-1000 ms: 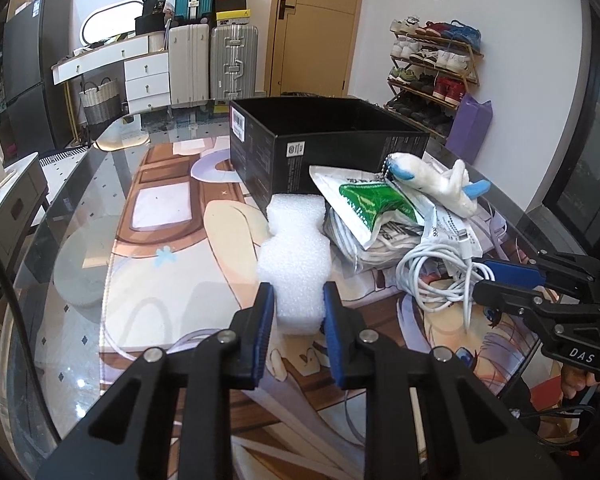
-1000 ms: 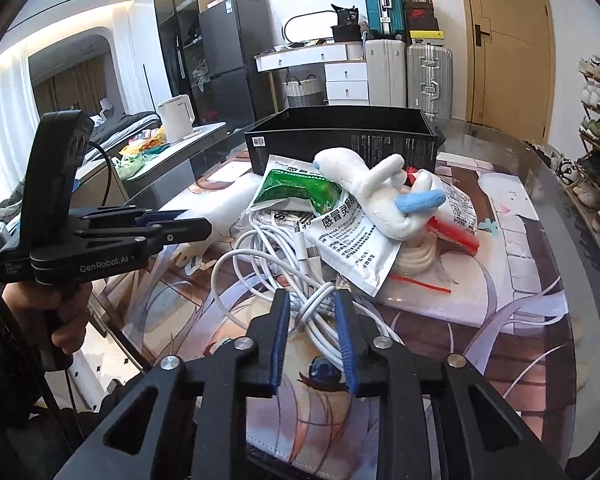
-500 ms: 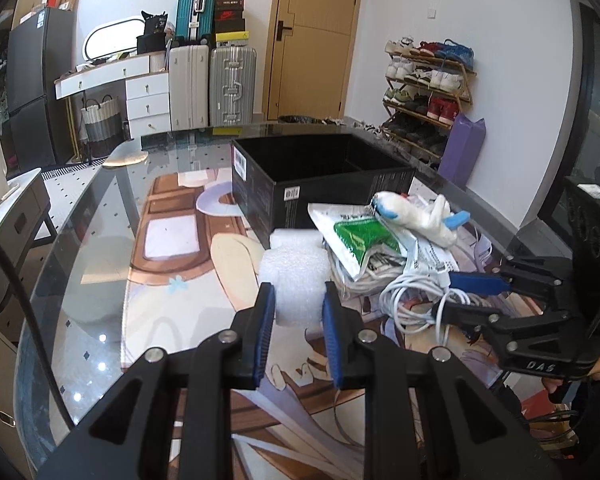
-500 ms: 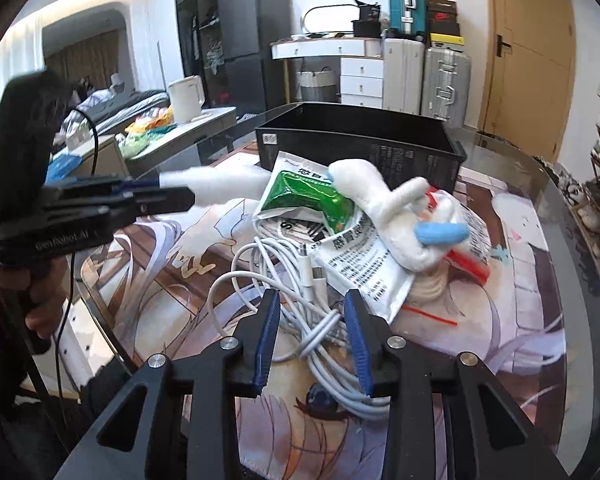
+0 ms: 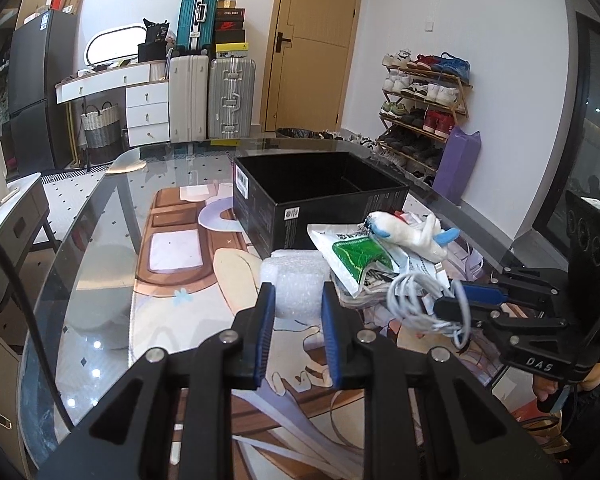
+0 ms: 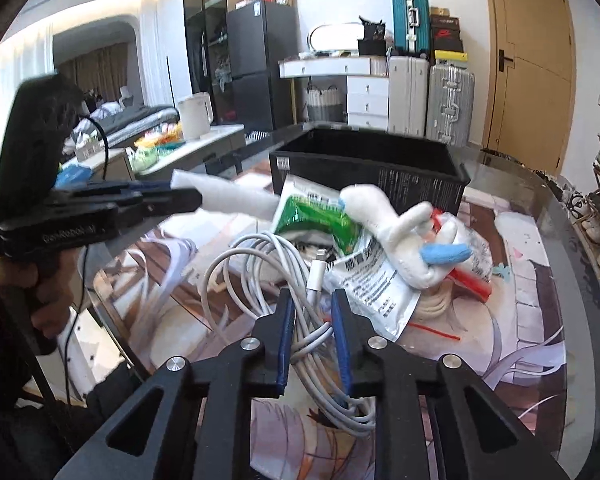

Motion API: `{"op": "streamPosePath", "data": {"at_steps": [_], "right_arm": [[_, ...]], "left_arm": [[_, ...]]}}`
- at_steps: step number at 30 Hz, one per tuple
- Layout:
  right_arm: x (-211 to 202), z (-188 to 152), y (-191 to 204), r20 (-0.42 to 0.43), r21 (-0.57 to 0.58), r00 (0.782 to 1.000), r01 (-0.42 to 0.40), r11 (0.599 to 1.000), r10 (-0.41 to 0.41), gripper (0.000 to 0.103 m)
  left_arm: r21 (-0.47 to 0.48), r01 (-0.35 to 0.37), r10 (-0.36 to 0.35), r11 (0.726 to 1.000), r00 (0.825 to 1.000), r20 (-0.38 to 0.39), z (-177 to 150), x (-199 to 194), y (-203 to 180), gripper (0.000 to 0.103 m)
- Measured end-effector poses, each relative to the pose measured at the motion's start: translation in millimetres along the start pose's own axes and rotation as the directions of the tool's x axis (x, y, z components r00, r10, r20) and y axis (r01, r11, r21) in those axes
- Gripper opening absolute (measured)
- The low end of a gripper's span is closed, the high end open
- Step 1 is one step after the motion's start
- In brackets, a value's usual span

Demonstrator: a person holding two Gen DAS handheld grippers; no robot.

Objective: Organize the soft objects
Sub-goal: 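Lift the foam block with the left gripper while the right gripper grasps the white cable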

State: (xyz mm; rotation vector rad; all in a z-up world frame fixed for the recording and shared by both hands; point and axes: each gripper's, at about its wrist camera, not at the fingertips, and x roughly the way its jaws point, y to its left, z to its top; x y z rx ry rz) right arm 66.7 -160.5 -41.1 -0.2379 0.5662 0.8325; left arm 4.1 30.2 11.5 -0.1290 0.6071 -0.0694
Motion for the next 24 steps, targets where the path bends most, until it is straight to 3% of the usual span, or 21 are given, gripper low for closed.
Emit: {"op": "streamPosePath", "data": {"at_steps": [2, 24], "right_arm": [[-7, 1, -2, 0.022, 0.019, 1.0, -0.016, 1.0, 0.016, 0.013], [-44, 22, -5, 0.176, 0.074, 0.983, -0.057, 0.996, 0.044, 0.013]], "left_arm": [[0.004, -0.002, 0.002, 1.0, 1.0, 0.008, 1, -3, -1, 0.02], [0.025, 0.007, -0.01, 1.0, 0.994, 0.106, 20, -35, -11, 0.02]]}}
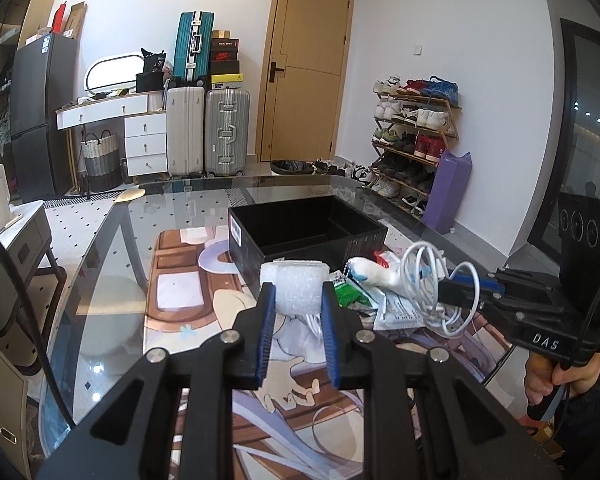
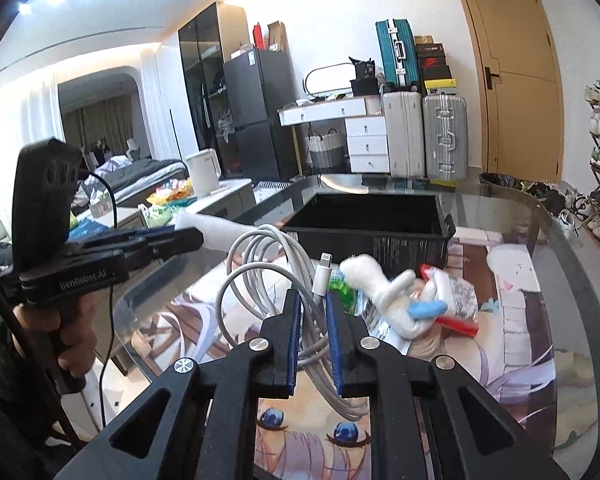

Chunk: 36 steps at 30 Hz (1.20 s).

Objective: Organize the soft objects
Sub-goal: 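Lift the foam block with the left gripper while the right gripper grasps the white cable, then lower the foam block and cable into the black box and open both grippers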

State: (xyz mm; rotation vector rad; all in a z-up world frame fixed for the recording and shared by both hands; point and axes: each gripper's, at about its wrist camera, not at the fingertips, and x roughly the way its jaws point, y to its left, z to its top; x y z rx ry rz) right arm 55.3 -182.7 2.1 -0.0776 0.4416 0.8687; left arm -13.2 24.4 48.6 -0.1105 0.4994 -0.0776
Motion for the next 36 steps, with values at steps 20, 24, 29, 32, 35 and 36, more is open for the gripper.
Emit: {"op": "streamPosePath", "data": {"at_steps": [20, 24, 29, 32, 35, 36], "right_arm": [[16, 63, -34, 0.079, 0.042, 0.997, 0.015, 0.999, -0.018, 0.013], [25, 75, -42, 0.077, 0.048, 0.997, 0.017, 0.999, -0.02, 0.013], [38, 82, -53, 0.06, 0.05, 0.998, 0.011, 0.999, -0.014, 0.013], [49, 86, -59, 0.043, 0.052, 0.999, 0.009, 0.999, -0.011, 0.013], [60, 89, -63, 0.024, 0.056, 1.0, 0.004, 0.998, -0.005, 0.013], [65, 92, -66, 0.02, 0.056, 1.0, 0.003, 0.998, -0.004, 0.013]], "left_arm": [[-0.046, -0.001, 0.004, 0.999, 0.998, 0.058, 50, 39, 12, 0.02], [-0.043, 0.0, 0.002, 0.999, 0.999, 0.048, 57, 55, 10, 0.02], [-0.043, -0.004, 0.005, 0.999, 1.0, 0.026, 61, 80, 8, 0.02], [-0.05, -0.006, 0.007, 0.999, 1.0, 0.013, 62, 93, 8, 0.02], [-0.057, -0.012, 0.012, 0.998, 1.0, 0.0, 64, 106, 10, 0.02], [-0.058, -0.014, 0.014, 0.998, 1.0, -0.006, 65, 110, 10, 0.02]]}}
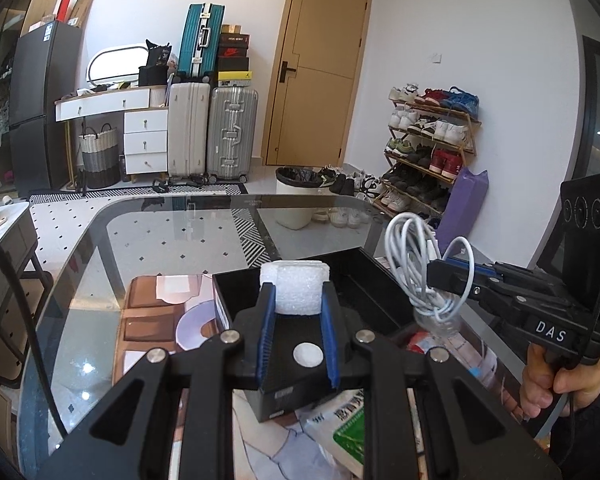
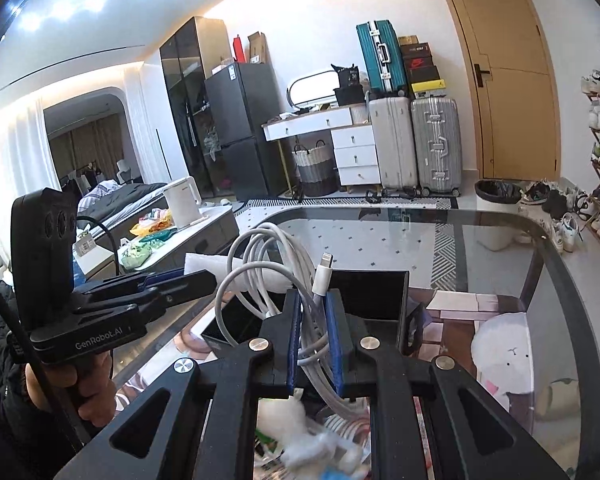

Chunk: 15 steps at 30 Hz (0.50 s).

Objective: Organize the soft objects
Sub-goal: 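Lower the foam block and cable into the black box and open both grippers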

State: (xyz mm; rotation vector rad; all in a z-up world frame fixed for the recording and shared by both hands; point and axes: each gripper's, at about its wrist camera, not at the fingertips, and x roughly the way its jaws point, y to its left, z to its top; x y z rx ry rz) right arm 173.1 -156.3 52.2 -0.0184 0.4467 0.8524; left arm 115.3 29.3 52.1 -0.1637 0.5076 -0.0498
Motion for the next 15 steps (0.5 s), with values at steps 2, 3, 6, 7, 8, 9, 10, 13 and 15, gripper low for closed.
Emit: {"op": "streamPosePath", "data": {"at_steps": [2, 3, 6, 7, 8, 9, 10, 13, 15], "right_arm": [[7, 3, -3, -0.008, 0.002, 1.0, -0.003, 1.0, 0.003, 0.013], [11, 5, -4, -0.01, 0.002, 1.0, -0.005, 1.0, 0.005, 0.013], [17, 8, -5, -0.013, 0.009, 1.0, -0.015, 1.0, 0.015, 0.013], [21, 10, -6, -0.018, 0.007, 1.0, -0.017, 1.0, 0.017, 0.013], [24, 11, -6, -0.022, 0.007, 1.0, -0.02, 1.0, 0.02, 0.013], [27, 12, -7, -0.025, 0.006, 0.999, -0.022, 1.0, 0.022, 0.013], [30, 12, -6, -0.031, 0.002, 0.999, -0.027, 1.0, 0.027, 0.013], [36, 12, -2, -0.047, -0.02, 0.999, -0.018, 1.0, 0.017, 0.015], [36, 12, -2, -0.05, -0.019, 0.999, -0.008, 1.0, 0.007, 0.021]], "left_arm": [[0.0, 0.004, -0.004, 1.0, 1.0, -0.01, 1, 7, 0, 0.02], [0.006, 0.002, -0.001, 1.0, 1.0, -0.014, 2, 11, 0, 0.02], [0.008, 0.003, -0.003, 1.0, 1.0, -0.03, 3, 21, 1, 0.02], [0.008, 0.003, -0.002, 1.0, 0.999, -0.036, 3, 24, 1, 0.02], [0.009, 0.003, -0.003, 1.0, 0.999, -0.04, 2, 26, 1, 0.02], [0.01, 0.005, -0.004, 1.0, 0.999, -0.047, 1, 29, 0, 0.02], [0.012, 0.005, -0.004, 1.0, 0.999, -0.053, 0, 31, -1, 0.02], [0.009, 0.003, -0.002, 1.0, 0.998, -0.068, -2, 35, -1, 0.021], [0.006, 0.001, 0.0, 1.0, 0.997, -0.081, -2, 36, -1, 0.024]]}}
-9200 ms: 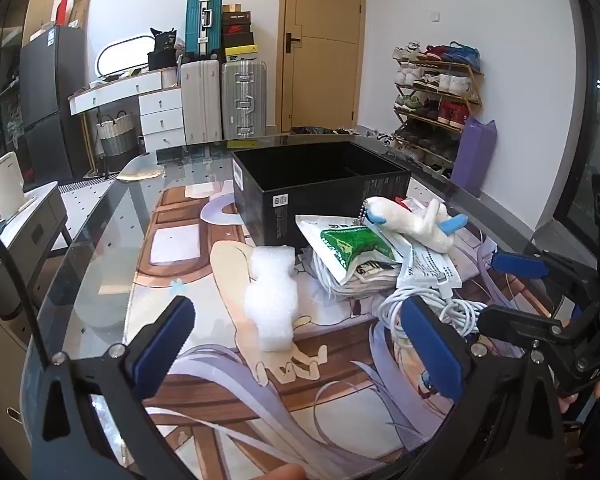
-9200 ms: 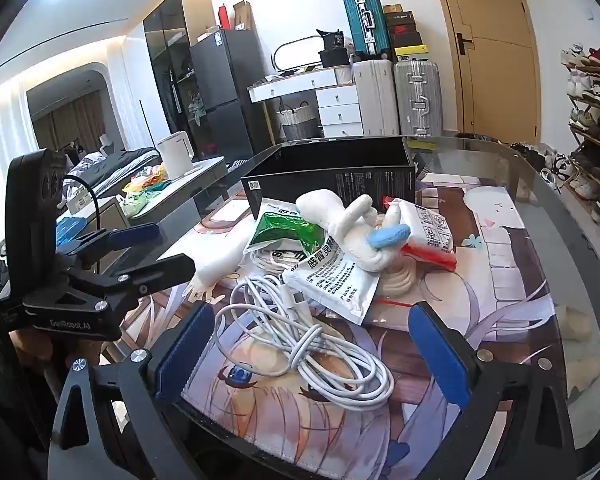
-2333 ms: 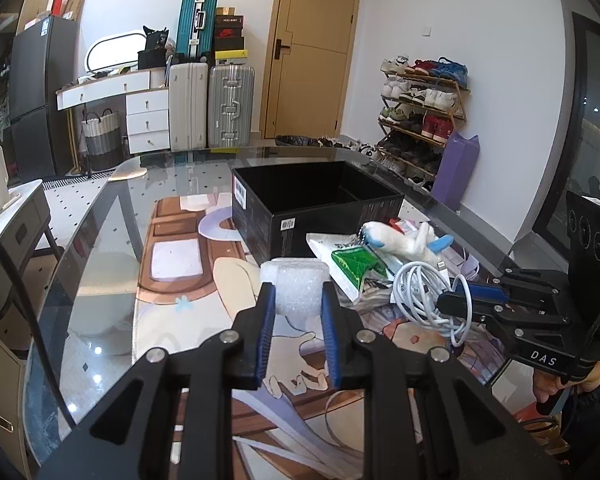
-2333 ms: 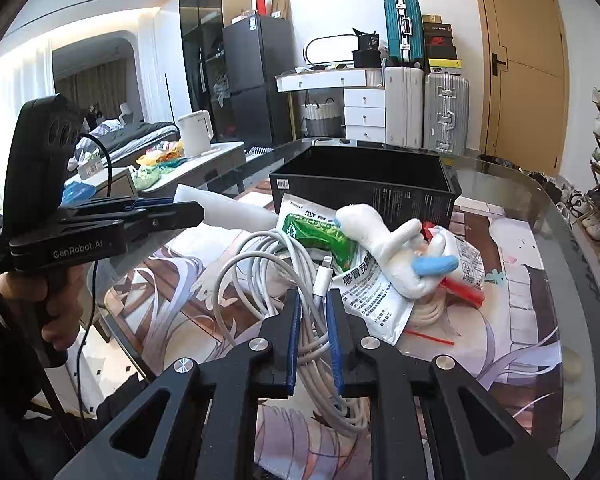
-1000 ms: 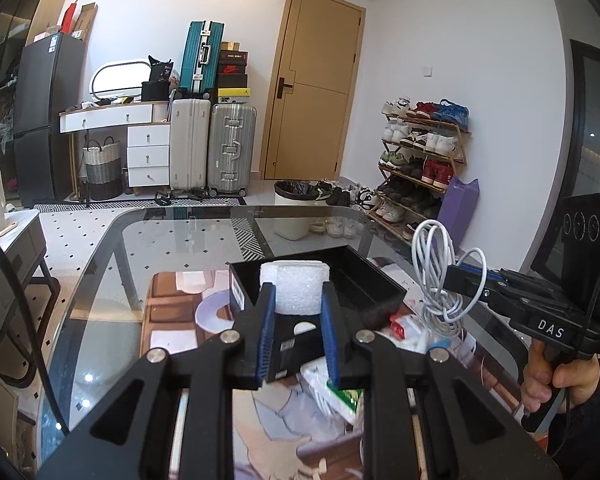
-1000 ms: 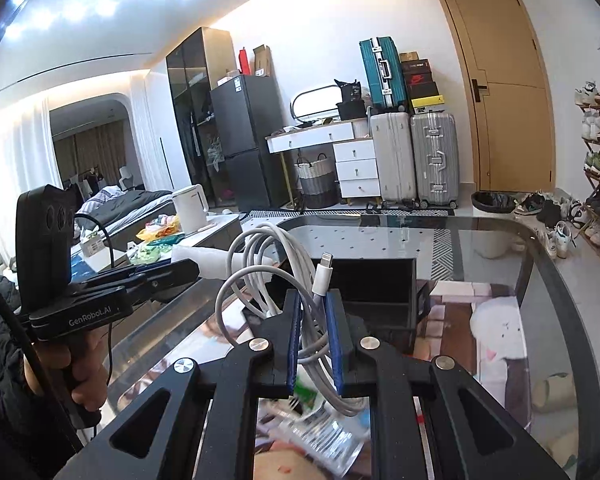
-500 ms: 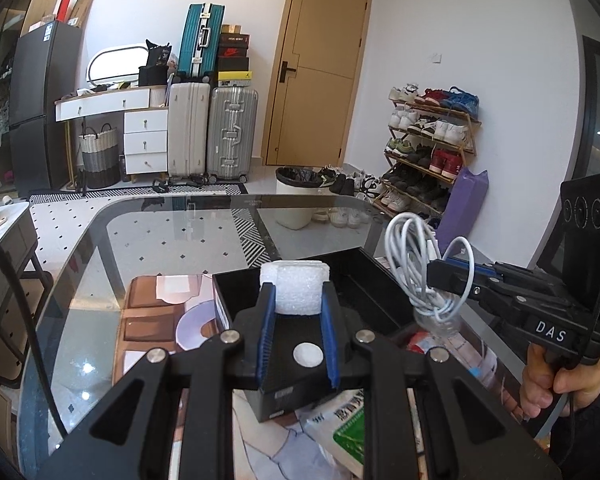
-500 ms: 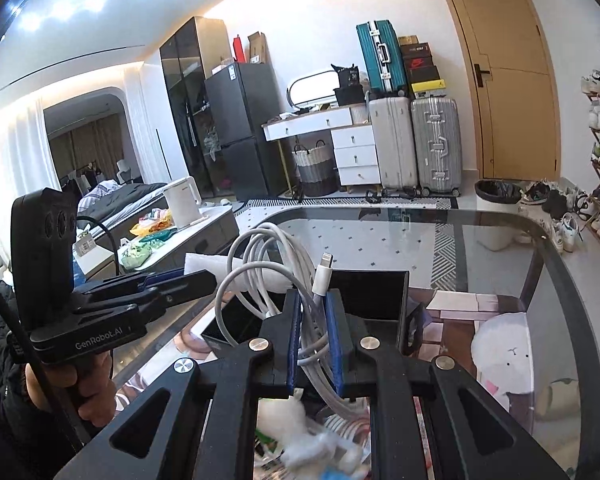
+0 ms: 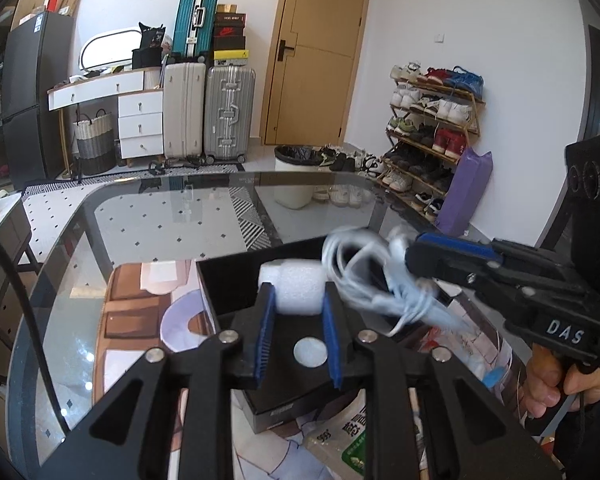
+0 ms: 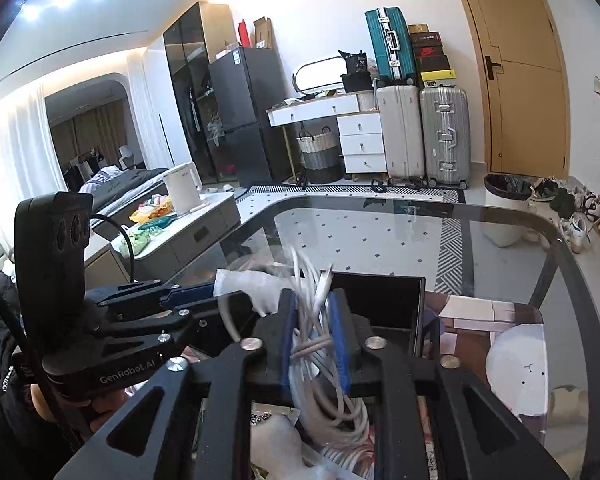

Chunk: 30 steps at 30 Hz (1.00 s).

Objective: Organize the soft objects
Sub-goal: 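Lower the foam block and cable into the black box and open both grippers, then move the right gripper to the white plush toy and close on it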

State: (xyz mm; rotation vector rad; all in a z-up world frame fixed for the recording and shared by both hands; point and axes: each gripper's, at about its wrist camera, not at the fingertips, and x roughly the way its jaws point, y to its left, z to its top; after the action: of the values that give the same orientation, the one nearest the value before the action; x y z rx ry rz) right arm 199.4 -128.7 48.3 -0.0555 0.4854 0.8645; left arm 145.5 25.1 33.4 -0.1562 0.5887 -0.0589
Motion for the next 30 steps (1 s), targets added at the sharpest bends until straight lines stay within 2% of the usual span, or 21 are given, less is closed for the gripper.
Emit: {"op": "streamPosePath", "data": {"at_steps": [2, 4, 5, 6, 8, 10, 11, 12, 14, 15, 21, 30], "right_arm": [[-3, -1, 0, 0.003, 0.003, 1.0, 0.011, 1.0, -0.011, 0.026], [-7, -4, -3, 0.0, 0.011, 1.0, 0.024, 1.0, -0.024, 0.032], [-10, -6, -5, -0.004, 0.019, 1.0, 0.03, 0.999, -0.03, 0.039], [-13, -8, -7, -0.006, 0.024, 0.999, 0.034, 0.999, -0.034, 0.046], [-22, -13, -10, 0.002, 0.031, 0.999, 0.053, 0.998, -0.053, 0.05], [-28, -19, -13, -0.006, 0.038, 0.998, 0.061, 0.997, -0.061, 0.061], [-32, -22, -14, -0.012, 0.045, 0.998, 0.065, 0.997, -0.064, 0.073], [-36, -26, -14, -0.01, 0.051, 0.998, 0.069, 0.996, -0.068, 0.082], [-45, -35, -15, -0.001, 0.064, 0.998, 0.071, 0.995, -0.071, 0.088], [-48, -37, -14, 0.0, 0.068, 0.997, 0.074, 0.995, -0.075, 0.089], [-62, -56, -18, -0.012, 0.112, 0.995, 0.097, 0.989, -0.097, 0.099], [-69, -77, -20, -0.044, 0.115, 0.988, 0.153, 0.982, -0.149, 0.1]], "left_arm": [[0.001, 0.008, -0.008, 1.0, 1.0, -0.007, -2, -1, 0, 0.029], [0.005, 0.009, -0.009, 1.0, 1.0, -0.006, -3, -5, -2, 0.043], [0.006, 0.008, -0.008, 1.0, 1.0, -0.001, -4, -8, -3, 0.052], [0.008, 0.009, -0.009, 1.0, 1.0, 0.005, -4, -12, -4, 0.053], [0.015, 0.017, -0.017, 1.0, 1.0, -0.002, -8, -17, -6, 0.054], [0.024, 0.009, -0.009, 1.0, 1.0, -0.012, -12, -21, -7, 0.056], [0.027, 0.007, -0.006, 1.0, 1.0, -0.016, -14, -22, -7, 0.059], [0.03, 0.002, -0.002, 1.0, 1.0, -0.021, -17, -24, -7, 0.069], [0.033, -0.027, 0.027, 0.999, 1.0, -0.012, -23, -28, -7, 0.091], [0.037, -0.036, 0.035, 0.999, 0.999, 0.009, -27, -32, -8, 0.094], [0.035, -0.068, 0.068, 0.997, 0.998, -0.003, -41, -38, -6, 0.095], [0.047, -0.044, 0.045, 0.998, 0.998, -0.035, -52, -36, -7, 0.095]]}}
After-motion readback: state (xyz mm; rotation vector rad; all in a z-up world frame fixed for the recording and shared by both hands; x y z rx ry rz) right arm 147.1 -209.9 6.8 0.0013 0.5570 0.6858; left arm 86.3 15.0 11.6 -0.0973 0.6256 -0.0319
